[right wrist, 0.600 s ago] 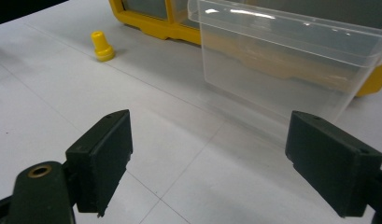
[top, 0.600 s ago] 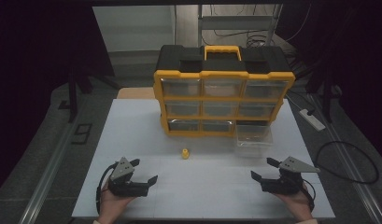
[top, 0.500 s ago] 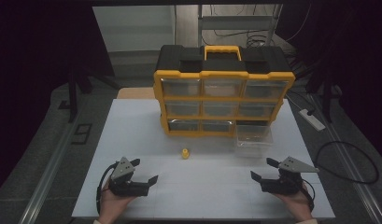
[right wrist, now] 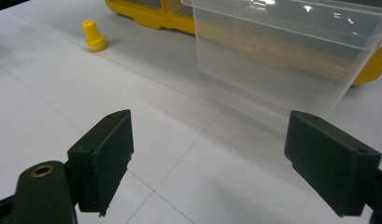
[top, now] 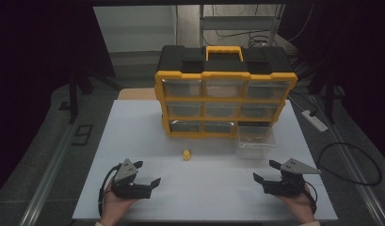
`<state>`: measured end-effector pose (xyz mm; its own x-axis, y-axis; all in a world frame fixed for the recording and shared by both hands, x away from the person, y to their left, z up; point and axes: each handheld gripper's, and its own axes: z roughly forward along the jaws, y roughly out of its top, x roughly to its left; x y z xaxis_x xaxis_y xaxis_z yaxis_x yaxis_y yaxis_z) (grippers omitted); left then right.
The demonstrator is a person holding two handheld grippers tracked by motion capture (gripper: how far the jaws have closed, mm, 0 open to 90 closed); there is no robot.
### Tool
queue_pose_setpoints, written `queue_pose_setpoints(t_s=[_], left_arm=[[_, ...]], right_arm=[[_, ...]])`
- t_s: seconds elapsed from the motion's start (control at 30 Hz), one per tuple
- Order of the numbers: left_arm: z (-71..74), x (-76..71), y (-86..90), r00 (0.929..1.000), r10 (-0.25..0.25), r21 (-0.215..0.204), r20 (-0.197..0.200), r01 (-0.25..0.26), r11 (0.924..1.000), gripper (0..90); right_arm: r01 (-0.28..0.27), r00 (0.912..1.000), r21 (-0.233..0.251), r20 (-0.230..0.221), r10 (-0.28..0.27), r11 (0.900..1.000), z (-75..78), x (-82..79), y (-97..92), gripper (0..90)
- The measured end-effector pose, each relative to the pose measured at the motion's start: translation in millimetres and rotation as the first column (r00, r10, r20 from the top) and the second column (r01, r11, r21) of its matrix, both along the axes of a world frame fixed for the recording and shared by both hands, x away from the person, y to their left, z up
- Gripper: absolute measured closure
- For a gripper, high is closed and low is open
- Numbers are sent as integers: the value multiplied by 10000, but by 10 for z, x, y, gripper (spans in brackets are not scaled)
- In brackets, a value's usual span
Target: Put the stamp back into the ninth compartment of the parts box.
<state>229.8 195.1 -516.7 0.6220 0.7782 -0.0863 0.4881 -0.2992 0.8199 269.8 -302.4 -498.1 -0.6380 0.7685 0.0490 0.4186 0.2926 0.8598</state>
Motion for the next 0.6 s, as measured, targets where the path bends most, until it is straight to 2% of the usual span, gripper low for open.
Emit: queue_pose_setpoints(t_s=[0.27, 0.6], left_arm=[[3, -11, 1, 10000, 28, 117, 75, -28, 9999, 73], [13, 4, 10, 9999, 54, -23, 122, -54, 10000, 74]], right_arm=[[-55, 10000, 33, 14, 55, 10000, 31, -14, 26, 169], [-203, 9998, 193, -60, 204, 9996, 236, 17, 160, 175]])
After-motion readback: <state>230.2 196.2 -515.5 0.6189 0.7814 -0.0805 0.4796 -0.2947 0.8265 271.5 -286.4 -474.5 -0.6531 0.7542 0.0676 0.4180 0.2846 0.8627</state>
